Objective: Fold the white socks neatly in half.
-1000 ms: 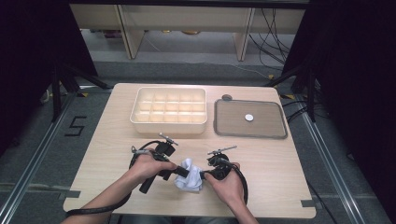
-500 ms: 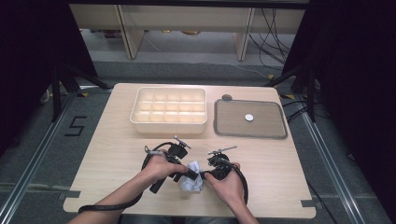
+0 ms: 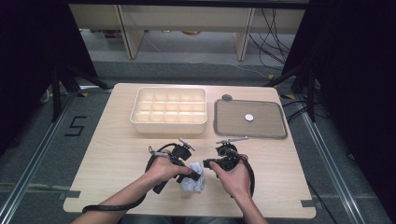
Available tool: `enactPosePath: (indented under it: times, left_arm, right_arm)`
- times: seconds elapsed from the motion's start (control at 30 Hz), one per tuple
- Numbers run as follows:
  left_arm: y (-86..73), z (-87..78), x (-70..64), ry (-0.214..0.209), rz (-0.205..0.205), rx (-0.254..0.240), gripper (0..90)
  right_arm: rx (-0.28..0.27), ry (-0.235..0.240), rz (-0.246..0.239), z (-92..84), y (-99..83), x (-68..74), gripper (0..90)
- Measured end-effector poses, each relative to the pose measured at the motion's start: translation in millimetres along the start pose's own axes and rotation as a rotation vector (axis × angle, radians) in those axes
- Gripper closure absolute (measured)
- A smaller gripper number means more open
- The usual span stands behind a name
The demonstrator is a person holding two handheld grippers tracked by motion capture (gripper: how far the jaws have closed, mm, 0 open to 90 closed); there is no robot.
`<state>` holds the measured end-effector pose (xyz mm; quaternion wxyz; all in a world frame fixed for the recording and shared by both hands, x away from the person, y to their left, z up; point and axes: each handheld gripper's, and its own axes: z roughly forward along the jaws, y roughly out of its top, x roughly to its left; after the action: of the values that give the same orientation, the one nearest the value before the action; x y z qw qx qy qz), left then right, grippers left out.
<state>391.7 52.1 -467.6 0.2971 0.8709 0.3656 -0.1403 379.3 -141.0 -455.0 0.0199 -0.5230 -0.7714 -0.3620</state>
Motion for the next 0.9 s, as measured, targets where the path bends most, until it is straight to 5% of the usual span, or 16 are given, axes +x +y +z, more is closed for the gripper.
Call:
enactPosePath:
  times: [0.2, 0.4, 0.67, 0.77, 0.8, 0.9]
  left_arm:
    - [0.7, 0.8, -1.7, 0.012, 0.005, 0.006, 79.6]
    - [1.4, 1.7, -2.5, 0.017, 0.023, 0.010, 78.9]
    - [0.3, 2.6, -3.0, 0.009, 0.034, 0.004, 75.4]
    - [-0.3, -0.9, -5.0, 0.001, 0.033, -0.019, 69.4]
    - [-0.5, -2.4, -8.1, -0.007, 0.003, -0.050, 65.4]
    - [-0.5, -16.3, -10.7, -0.015, 0.022, -0.090, 60.8]
  right_arm:
    - [0.034, 0.023, -0.027, 9.6, 6.7, 4.6, 72.9]
    - [0.067, 0.040, 0.004, 15.8, 6.7, 2.2, 73.9]
    - [0.101, 0.047, 0.006, 20.2, 6.0, 0.9, 85.6]
    - [0.100, 0.054, 0.013, 20.7, 5.7, -0.3, 87.6]
    - [0.091, 0.054, -0.014, 21.5, 5.6, -3.0, 87.9]
    - [0.102, 0.042, 0.009, 21.4, 4.3, -2.7, 88.0]
